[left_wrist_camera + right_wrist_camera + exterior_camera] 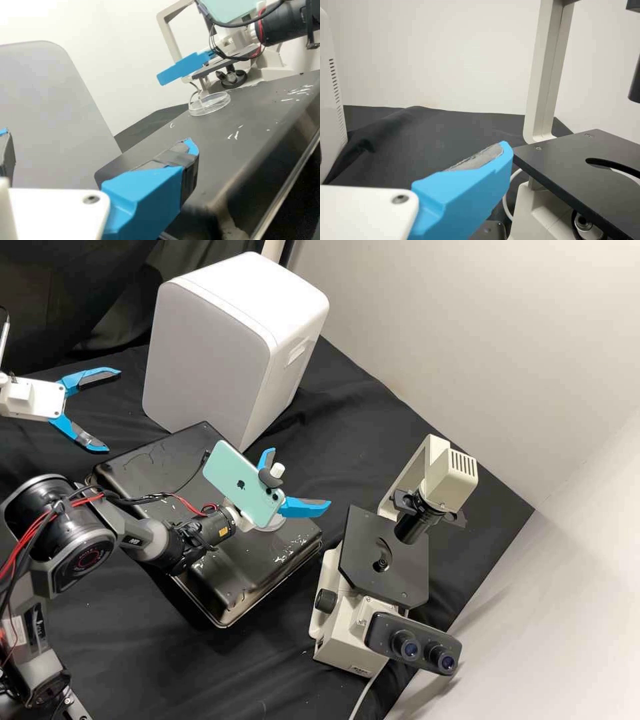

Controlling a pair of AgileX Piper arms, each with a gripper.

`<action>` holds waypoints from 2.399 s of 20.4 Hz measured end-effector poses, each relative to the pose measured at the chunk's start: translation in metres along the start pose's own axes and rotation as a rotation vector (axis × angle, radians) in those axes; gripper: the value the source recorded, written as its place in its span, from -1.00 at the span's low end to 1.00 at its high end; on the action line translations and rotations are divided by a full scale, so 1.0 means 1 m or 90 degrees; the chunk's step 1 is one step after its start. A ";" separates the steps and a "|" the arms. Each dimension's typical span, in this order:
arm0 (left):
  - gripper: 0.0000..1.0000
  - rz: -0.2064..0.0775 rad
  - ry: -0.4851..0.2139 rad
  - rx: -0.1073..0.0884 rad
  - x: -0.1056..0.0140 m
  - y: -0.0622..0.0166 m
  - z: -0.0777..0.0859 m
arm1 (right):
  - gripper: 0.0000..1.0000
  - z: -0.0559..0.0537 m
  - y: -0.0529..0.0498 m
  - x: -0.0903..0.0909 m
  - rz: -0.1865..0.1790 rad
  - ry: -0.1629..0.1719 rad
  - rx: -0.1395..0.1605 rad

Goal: Place the petri dish on the microscope

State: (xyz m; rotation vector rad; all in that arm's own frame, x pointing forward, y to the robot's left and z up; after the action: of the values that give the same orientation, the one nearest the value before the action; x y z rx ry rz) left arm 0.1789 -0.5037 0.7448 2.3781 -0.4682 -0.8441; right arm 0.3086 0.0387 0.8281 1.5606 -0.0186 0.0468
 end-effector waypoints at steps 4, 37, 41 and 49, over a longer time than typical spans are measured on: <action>1.00 0.000 0.000 0.004 0.000 0.0000 0.000 | 1.00 0.000 0.000 0.000 0.000 0.000 0.000; 1.00 -0.012 -0.053 -0.069 0.004 -0.0024 0.001 | 1.00 0.038 -0.032 -0.057 -0.057 -0.020 -0.038; 1.00 -0.013 -0.054 -0.074 0.004 -0.0027 0.001 | 1.00 0.042 -0.037 -0.055 -0.070 -0.030 -0.037; 1.00 -0.014 -0.054 -0.090 0.006 -0.0033 0.000 | 1.00 0.044 -0.042 -0.050 -0.077 -0.030 -0.036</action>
State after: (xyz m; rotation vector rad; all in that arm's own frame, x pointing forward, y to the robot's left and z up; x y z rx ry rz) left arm 0.1839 -0.5039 0.7404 2.2289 -0.4029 -0.9585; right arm 0.2610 -0.0064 0.7846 1.5037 0.0371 -0.0843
